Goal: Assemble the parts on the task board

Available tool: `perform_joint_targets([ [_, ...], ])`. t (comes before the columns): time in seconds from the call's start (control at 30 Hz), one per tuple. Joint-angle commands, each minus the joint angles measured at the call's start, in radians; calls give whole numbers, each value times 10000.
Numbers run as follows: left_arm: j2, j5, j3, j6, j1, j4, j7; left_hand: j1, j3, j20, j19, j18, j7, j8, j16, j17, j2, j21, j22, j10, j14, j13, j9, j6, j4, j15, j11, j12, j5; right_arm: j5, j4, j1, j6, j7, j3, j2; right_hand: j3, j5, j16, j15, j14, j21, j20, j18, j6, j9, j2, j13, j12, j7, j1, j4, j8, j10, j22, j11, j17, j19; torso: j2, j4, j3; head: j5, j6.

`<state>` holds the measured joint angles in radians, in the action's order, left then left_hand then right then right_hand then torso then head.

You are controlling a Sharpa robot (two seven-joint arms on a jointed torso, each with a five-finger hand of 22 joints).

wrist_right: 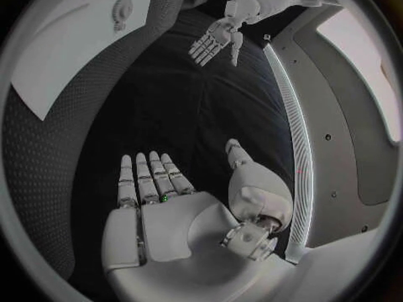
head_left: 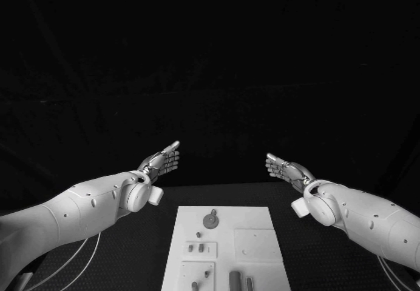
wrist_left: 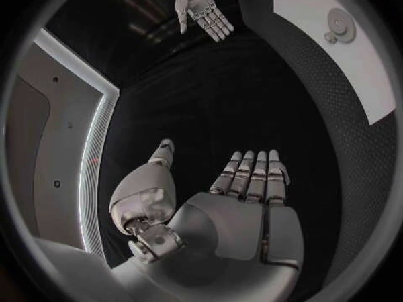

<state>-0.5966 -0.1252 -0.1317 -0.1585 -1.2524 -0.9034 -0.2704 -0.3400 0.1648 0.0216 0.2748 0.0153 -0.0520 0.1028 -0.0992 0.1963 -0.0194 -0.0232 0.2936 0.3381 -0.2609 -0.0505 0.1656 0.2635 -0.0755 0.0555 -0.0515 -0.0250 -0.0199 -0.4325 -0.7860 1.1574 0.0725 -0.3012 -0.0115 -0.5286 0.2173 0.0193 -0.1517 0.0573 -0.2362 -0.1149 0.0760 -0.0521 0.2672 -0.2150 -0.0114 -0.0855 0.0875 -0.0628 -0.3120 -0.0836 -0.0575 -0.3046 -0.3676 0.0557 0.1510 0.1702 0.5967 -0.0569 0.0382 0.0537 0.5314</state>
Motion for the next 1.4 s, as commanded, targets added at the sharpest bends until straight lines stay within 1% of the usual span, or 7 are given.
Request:
perform_joint_targets([
  [0.03, -116, 139, 88, -628, 151, -522, -295, 3400, -1648, -216, -2748, -153, 520, -1028, 992, -1963, 194, 232, -2936, -3381, 2609, 505, -1656, -2635, 755, -555, 515, 250, 199, 362, -514, -73, 581, -227, 13, -140, -2173, -193, 1517, -573, 2362, 1149, -760, 521, -2672, 2150, 114, 855, -875, 628, 3120, 836, 575, 3046, 3676, -557, -1510, -1702, -234, 253, -173, -229, 290],
  [0.13, -294, 254, 215, -1195, 344, -1157, -523, 3400, -1648, -216, -2748, -153, 520, -1028, 992, -1963, 194, 232, -2936, -3381, 2609, 505, -1656, -2635, 755, -555, 515, 250, 199, 705, -1149, -160, 1136, -397, 22, -345, -2173, -193, 1517, -573, 2362, 1149, -760, 521, -2672, 2150, 114, 855, -875, 628, 3120, 836, 575, 3046, 3676, -557, -1510, -1702, -400, 432, -291, -404, 515],
  [0.27, -603, 455, 437, -2185, 682, -2266, -920, 3400, -1648, -216, -2748, -153, 520, -1028, 992, -1963, 194, 232, -2936, -3381, 2609, 505, -1656, -2635, 755, -555, 515, 250, 199, 1305, -2258, -311, 2103, -694, 38, -705, -2173, -193, 1517, -573, 2362, 1149, -760, 521, -2672, 2150, 114, 855, -875, 628, 3120, 836, 575, 3046, 3676, -557, -1510, -1702, -512, 555, -372, -523, 668],
  [0.6, -1507, 1040, 1083, -5070, 1668, -5497, -2077, 3400, -1648, -216, -2748, -153, 520, -1028, 992, -1963, 194, 232, -2936, -3381, 2609, 505, -1656, -2635, 755, -555, 515, 250, 199, 3183, -5728, -785, 5132, -1623, 86, -1830, -2173, -193, 1517, -573, 2362, 1149, -760, 521, -2672, 2150, 114, 855, -875, 628, 3120, 836, 575, 3046, 3676, -557, -1510, -1702, -525, 569, -382, -537, 686],
  [0.87, -1819, 1242, 1306, -6067, 2008, -6612, -2477, 3400, -1648, -216, -2748, -153, 520, -1028, 992, -1963, 194, 232, -2936, -3381, 2609, 505, -1656, -2635, 755, -555, 515, 250, 199, 4127, -7474, -1024, 6656, -2090, 110, -2396, -2173, -193, 1517, -573, 2362, 1149, -760, 521, -2672, 2150, 114, 855, -875, 628, 3120, 836, 575, 3046, 3676, -557, -1510, -1702, -525, 569, -382, -537, 686],
  [1.03, -1834, 1252, 1317, -6115, 2024, -6666, -2496, 3400, -1648, -216, -2748, -153, 520, -1028, 992, -1963, 194, 232, -2936, -3381, 2609, 505, -1656, -2635, 755, -555, 515, 250, 199, 4320, -7830, -1072, 6966, -2185, 115, -2511, -2173, -193, 1517, -573, 2362, 1149, -760, 521, -2672, 2150, 114, 855, -875, 628, 3120, 836, 575, 3046, 3676, -557, -1510, -1702, -525, 569, -382, -537, 686],
  [1.4, -1834, 1252, 1317, -6115, 2024, -6666, -2496, 3400, -1648, -216, -2748, -153, 520, -1028, 992, -1963, 194, 232, -2936, -3381, 2609, 505, -1656, -2635, 755, -555, 515, 250, 199, 4325, -7840, -1074, 6975, -2188, 115, -2514, -2173, -193, 1517, -573, 2362, 1149, -760, 521, -2672, 2150, 114, 855, -875, 628, 3120, 836, 575, 3046, 3676, -557, -1510, -1702, -525, 569, -382, -537, 686],
])
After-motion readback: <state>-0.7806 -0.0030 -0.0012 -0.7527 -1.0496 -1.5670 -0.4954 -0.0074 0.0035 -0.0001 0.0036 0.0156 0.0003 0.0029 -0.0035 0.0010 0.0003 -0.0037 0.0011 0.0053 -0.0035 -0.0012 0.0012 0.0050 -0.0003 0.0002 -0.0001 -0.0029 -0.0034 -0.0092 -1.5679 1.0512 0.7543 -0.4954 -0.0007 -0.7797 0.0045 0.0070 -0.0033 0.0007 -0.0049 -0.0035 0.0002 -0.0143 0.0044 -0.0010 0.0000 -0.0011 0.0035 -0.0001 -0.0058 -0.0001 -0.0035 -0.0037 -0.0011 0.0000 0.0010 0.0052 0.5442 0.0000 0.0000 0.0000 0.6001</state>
